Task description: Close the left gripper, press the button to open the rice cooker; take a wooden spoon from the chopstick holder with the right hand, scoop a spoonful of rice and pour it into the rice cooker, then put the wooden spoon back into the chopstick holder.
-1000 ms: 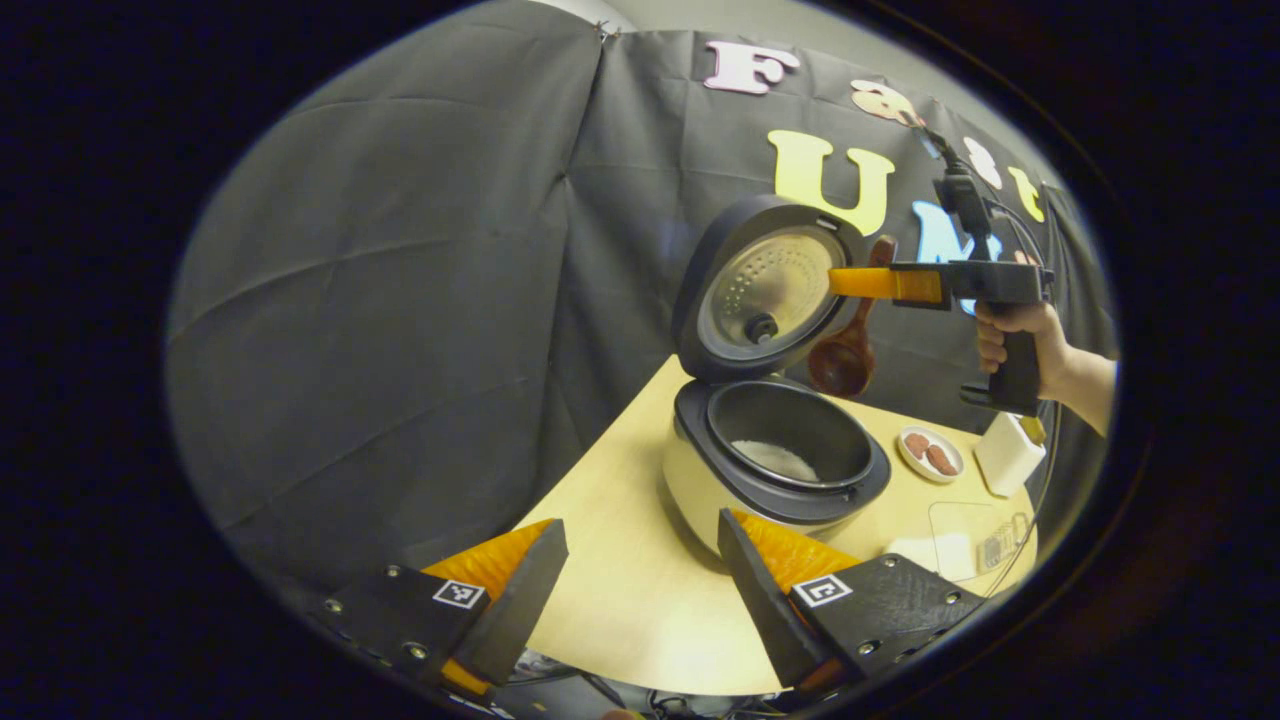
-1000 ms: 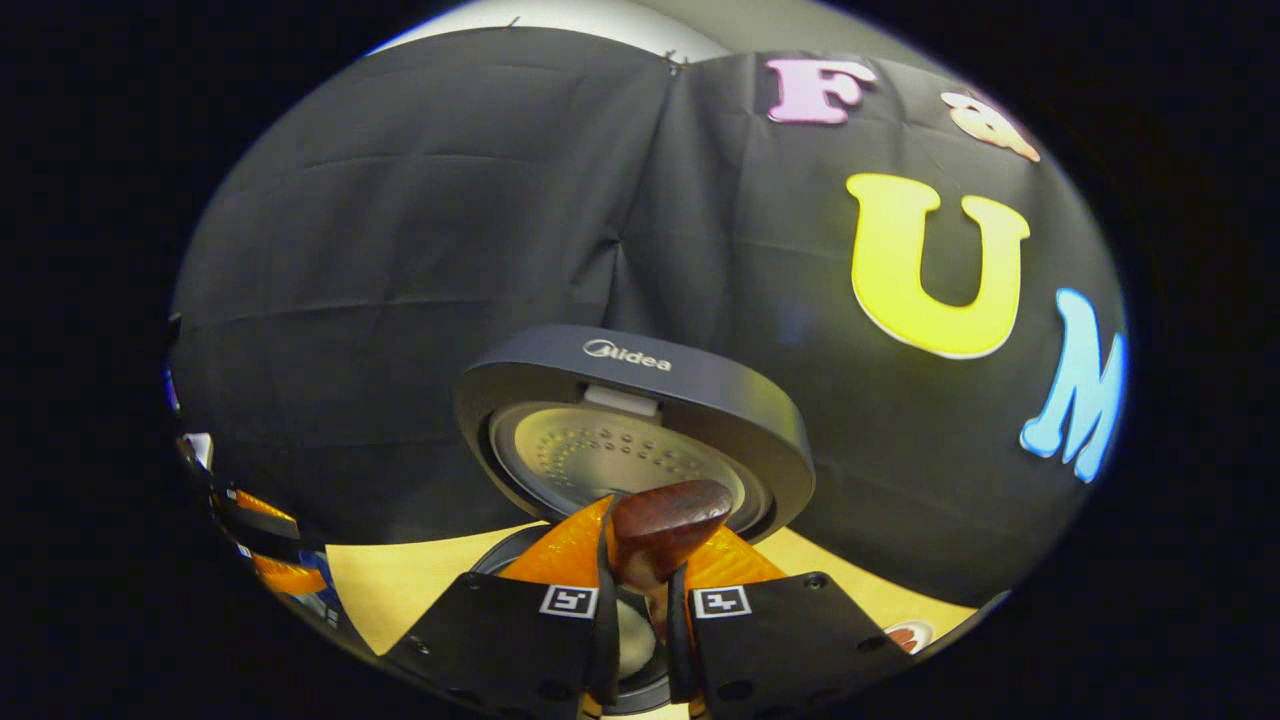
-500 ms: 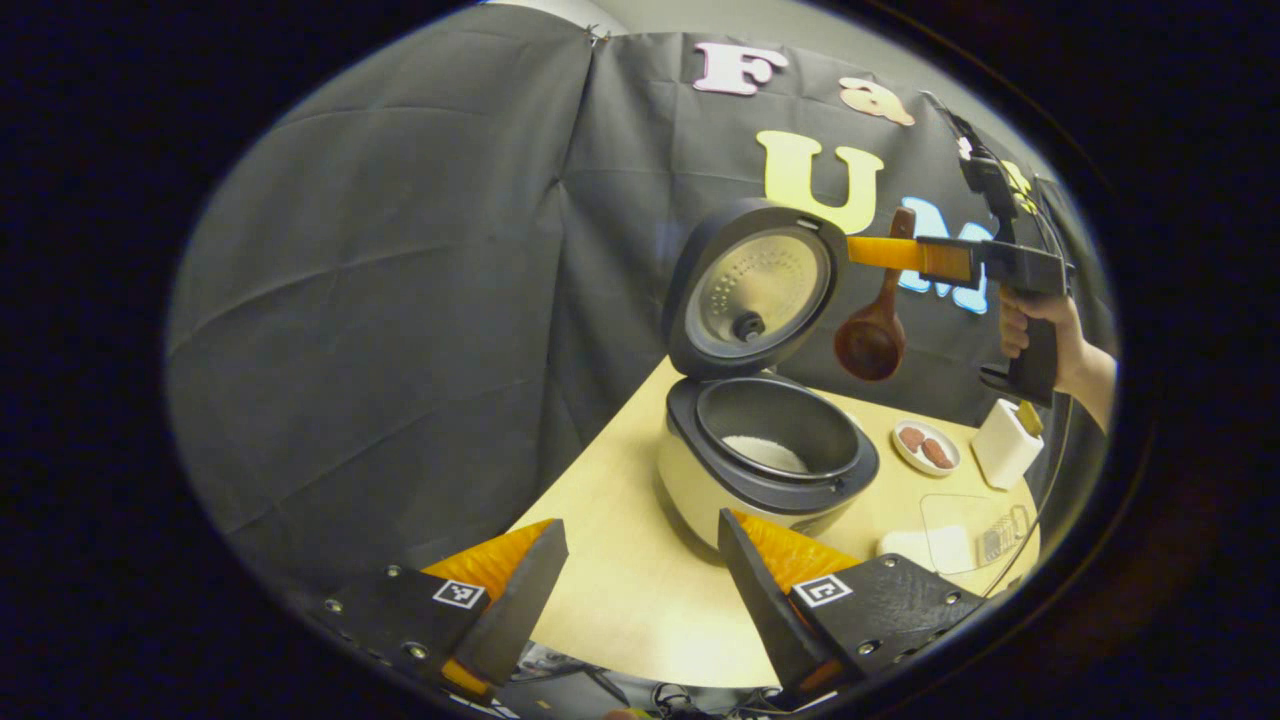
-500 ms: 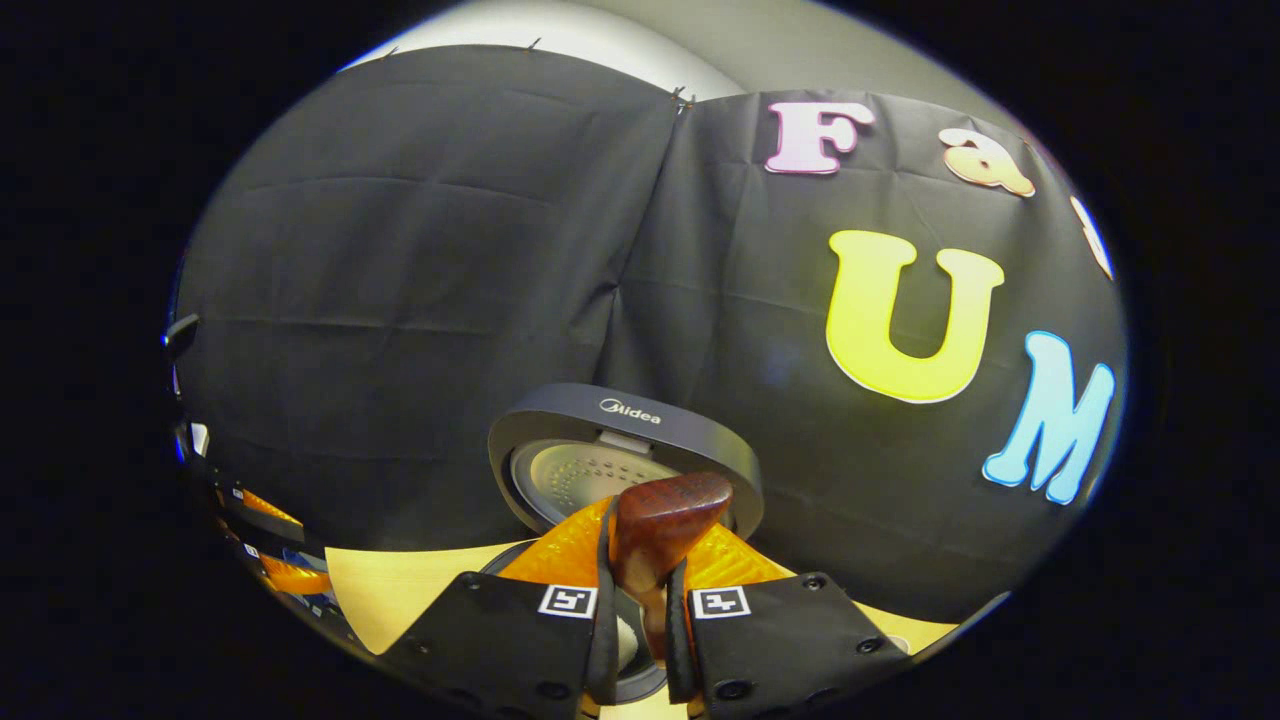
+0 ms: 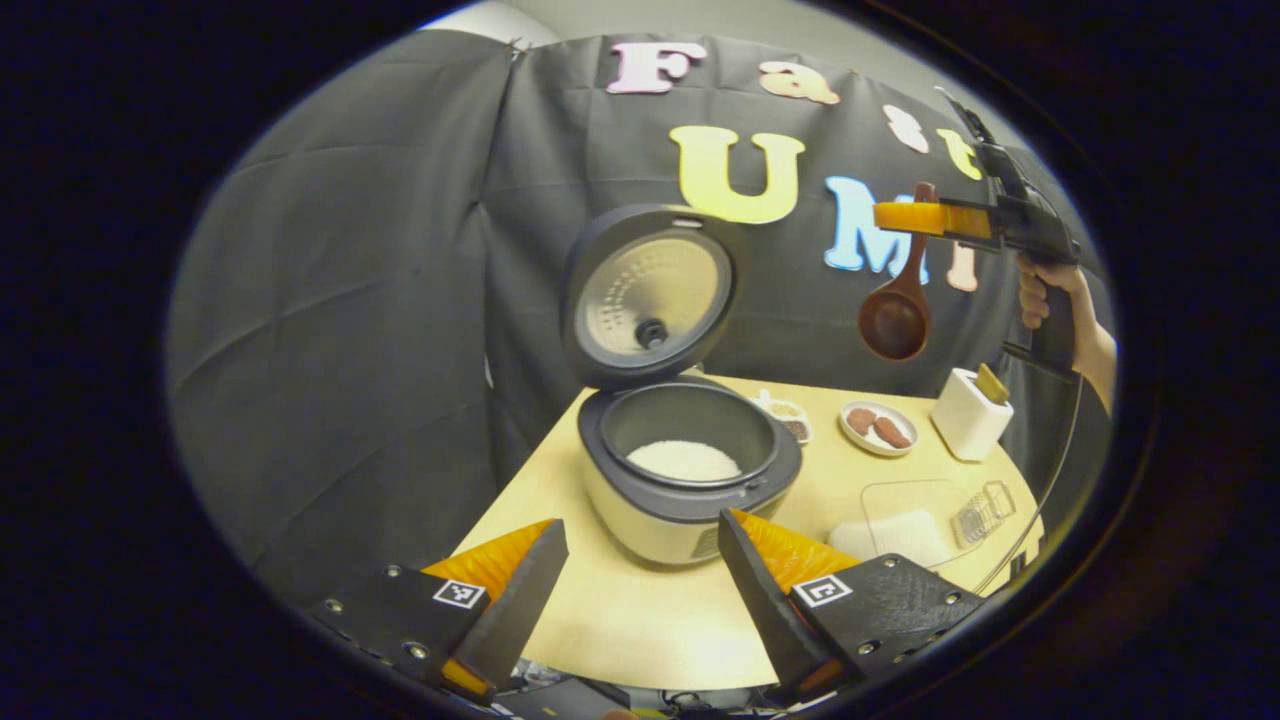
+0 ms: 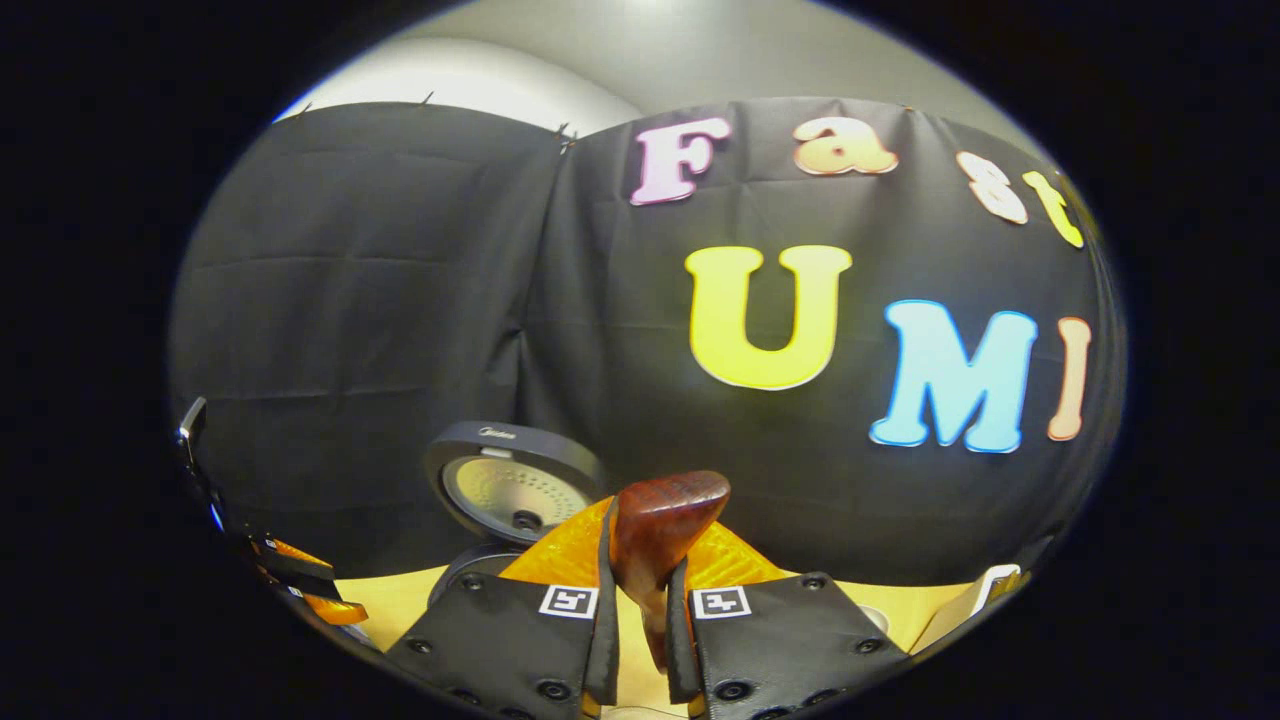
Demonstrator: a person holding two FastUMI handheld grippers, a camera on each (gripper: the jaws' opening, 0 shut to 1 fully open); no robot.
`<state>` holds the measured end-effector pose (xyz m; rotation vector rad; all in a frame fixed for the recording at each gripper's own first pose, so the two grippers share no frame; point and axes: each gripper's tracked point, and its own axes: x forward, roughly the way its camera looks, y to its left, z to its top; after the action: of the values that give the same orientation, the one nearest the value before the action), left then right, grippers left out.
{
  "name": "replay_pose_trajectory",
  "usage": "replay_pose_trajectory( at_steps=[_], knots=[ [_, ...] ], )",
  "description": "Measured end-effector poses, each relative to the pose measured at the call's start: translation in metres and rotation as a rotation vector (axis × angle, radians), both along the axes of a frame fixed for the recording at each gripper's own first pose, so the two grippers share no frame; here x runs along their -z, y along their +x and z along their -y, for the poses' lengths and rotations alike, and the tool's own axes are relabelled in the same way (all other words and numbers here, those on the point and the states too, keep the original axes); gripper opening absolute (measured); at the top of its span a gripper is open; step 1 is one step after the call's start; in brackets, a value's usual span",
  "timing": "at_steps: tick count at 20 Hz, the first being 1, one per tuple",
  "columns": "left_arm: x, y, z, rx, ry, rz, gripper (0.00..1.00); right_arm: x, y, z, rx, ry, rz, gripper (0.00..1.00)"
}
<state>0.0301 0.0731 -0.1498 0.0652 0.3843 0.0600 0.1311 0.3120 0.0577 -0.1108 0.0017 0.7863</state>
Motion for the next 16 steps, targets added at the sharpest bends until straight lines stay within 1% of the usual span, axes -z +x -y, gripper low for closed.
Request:
replay_pose_trajectory(
  at_steps=[1,2,3,4,5,6,7,11,14,15,16],
  knots=[
    [-0.005,0.005,0.012,0.021,0.009,0.005,0.95,-0.001,0.006,0.021,0.031,0.018,-0.006,0.21],
    [-0.010,0.011,0.025,0.045,0.017,0.013,0.95,-0.003,0.012,0.044,0.064,0.036,-0.013,0.17],
    [-0.014,0.016,0.040,0.069,0.022,0.017,0.95,-0.003,0.016,0.068,0.097,0.050,-0.020,0.20],
    [-0.018,0.020,0.054,0.092,0.030,0.019,0.95,-0.002,0.020,0.091,0.133,0.058,-0.026,0.17],
    [-0.023,0.024,0.068,0.117,0.044,0.025,0.95,0.001,0.024,0.114,0.173,0.061,-0.033,0.20],
    [-0.028,0.028,0.079,0.138,0.064,0.034,0.95,0.006,0.025,0.138,0.218,0.061,-0.043,0.20],
    [-0.033,0.033,0.091,0.155,0.082,0.044,0.95,0.012,0.028,0.162,0.259,0.069,-0.061,0.17],
    [-0.049,0.054,0.140,0.211,0.131,0.065,0.95,0.044,0.035,0.245,0.392,0.161,-0.190,0.17],
    [-0.056,0.060,0.169,0.233,0.138,0.073,0.95,0.078,0.038,0.296,0.484,0.241,-0.317,0.17],
    [-0.055,0.063,0.180,0.234,0.139,0.072,0.95,0.090,0.038,0.309,0.502,0.268,-0.364,0.21],
    [-0.054,0.062,0.187,0.228,0.143,0.071,0.95,0.102,0.037,0.320,0.513,0.299,-0.409,0.17]
  ],
)
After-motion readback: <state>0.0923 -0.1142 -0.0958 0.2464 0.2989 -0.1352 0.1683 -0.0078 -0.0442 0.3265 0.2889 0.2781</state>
